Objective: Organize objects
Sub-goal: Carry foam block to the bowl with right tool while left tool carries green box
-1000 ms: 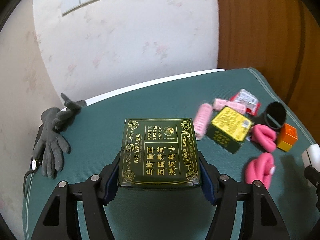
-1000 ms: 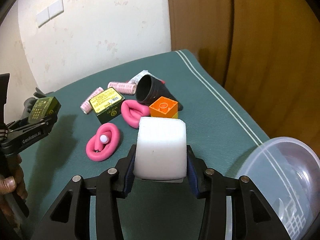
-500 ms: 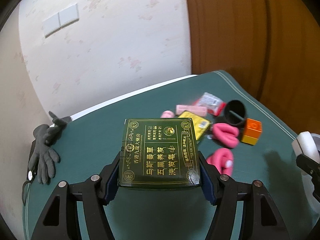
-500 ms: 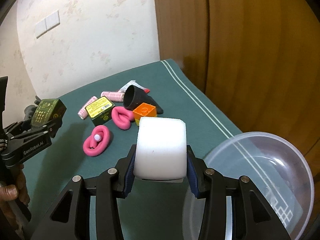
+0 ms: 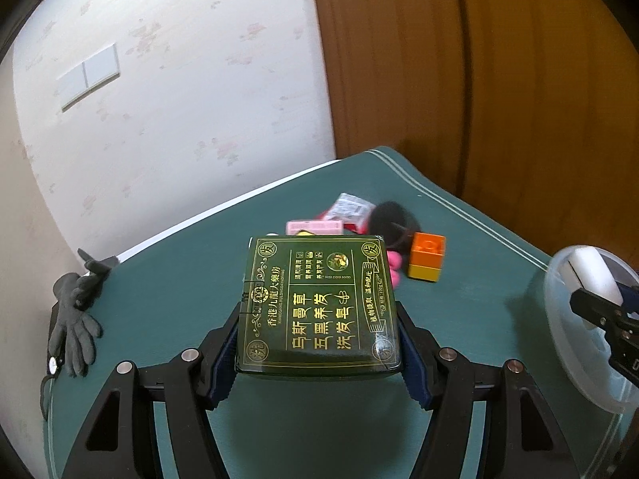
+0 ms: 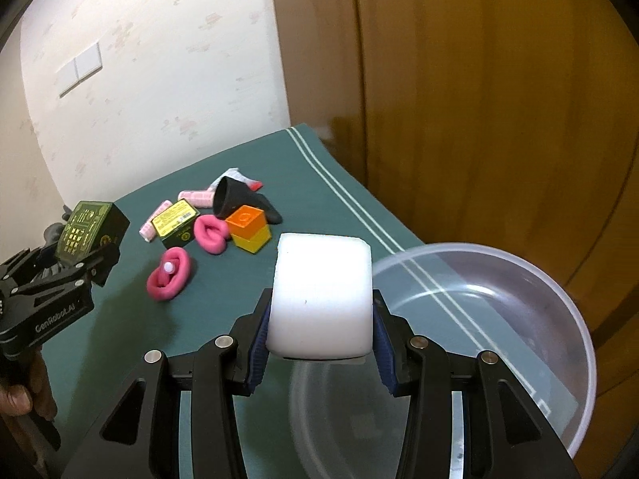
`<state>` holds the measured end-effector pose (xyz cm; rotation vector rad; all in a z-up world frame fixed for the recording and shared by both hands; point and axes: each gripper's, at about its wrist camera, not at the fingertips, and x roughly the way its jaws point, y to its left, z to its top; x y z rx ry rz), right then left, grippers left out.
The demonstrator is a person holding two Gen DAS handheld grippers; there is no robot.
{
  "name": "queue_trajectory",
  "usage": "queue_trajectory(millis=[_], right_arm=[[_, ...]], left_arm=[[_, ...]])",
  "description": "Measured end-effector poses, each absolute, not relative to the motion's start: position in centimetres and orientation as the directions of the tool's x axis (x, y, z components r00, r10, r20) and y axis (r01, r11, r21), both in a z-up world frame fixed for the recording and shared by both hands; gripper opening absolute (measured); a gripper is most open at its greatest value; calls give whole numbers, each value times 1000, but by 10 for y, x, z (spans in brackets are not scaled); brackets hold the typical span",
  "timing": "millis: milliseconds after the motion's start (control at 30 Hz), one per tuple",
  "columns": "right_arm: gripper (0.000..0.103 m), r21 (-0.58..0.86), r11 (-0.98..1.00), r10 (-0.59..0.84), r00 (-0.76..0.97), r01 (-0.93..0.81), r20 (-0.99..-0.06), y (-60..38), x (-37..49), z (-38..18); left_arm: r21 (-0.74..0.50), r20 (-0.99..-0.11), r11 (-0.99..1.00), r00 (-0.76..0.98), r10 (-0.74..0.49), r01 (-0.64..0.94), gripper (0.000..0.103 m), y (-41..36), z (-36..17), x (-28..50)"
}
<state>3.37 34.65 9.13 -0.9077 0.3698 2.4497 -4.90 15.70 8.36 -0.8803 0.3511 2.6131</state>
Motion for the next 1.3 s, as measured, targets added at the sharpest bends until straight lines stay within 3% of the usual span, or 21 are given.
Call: queue_trajectory(millis=[1300], right_arm=[[46, 113, -727, 440, -587, -677, -679, 412, 132, 74]], left_arm=[[155, -648, -758, -644, 406, -634, 70, 280, 83, 32]])
